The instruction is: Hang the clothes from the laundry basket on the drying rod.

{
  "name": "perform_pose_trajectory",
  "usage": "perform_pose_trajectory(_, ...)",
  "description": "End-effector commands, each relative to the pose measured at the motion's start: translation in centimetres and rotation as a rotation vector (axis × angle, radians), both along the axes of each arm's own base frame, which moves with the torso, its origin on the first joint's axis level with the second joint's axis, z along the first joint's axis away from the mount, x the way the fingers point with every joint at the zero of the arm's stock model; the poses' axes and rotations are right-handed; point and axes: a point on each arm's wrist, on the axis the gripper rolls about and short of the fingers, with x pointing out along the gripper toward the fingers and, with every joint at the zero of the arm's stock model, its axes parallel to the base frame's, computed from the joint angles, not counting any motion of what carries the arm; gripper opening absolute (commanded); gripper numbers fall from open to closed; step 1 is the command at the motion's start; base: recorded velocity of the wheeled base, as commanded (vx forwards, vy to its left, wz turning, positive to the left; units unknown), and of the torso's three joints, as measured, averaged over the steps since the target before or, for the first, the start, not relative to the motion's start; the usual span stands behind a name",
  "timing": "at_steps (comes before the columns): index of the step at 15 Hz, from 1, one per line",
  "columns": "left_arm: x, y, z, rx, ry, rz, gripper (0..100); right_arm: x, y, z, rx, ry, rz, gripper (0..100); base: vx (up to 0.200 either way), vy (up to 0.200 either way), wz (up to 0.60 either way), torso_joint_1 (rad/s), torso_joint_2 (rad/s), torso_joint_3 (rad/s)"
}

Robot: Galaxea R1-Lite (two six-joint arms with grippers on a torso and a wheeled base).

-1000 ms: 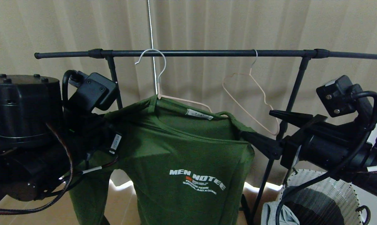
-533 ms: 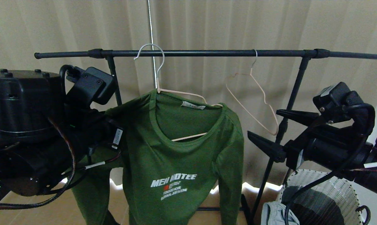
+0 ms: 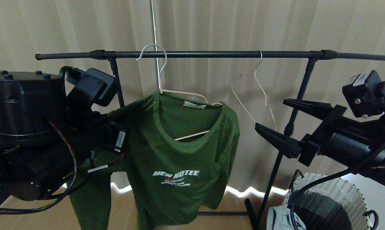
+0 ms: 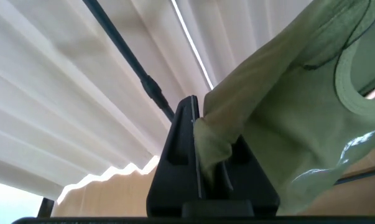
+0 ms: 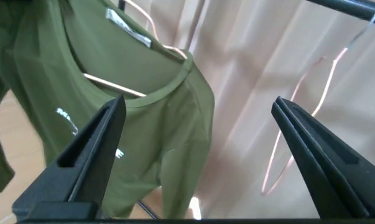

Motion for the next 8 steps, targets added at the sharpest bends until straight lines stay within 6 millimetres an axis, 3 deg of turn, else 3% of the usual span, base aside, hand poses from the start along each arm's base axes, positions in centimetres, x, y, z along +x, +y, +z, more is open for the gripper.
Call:
perform_pose_trajectory(1,-0.2,-0.1,0.0,0.0,0.001,-0.014,0,0.8,0.9,0.0,-0.007,0.004,0.02,100,0.0,0.0,0.0,0.0,0.0,0.0)
perform_pose_trajectory(8,-1.3,-0.4,0.6,-0.002,-0.011,-0.152,0,4.4,6.4,-0.1,-0.086,-0.036,0.083,100,0.0,0.0,0.0,0.0,0.0,0.0)
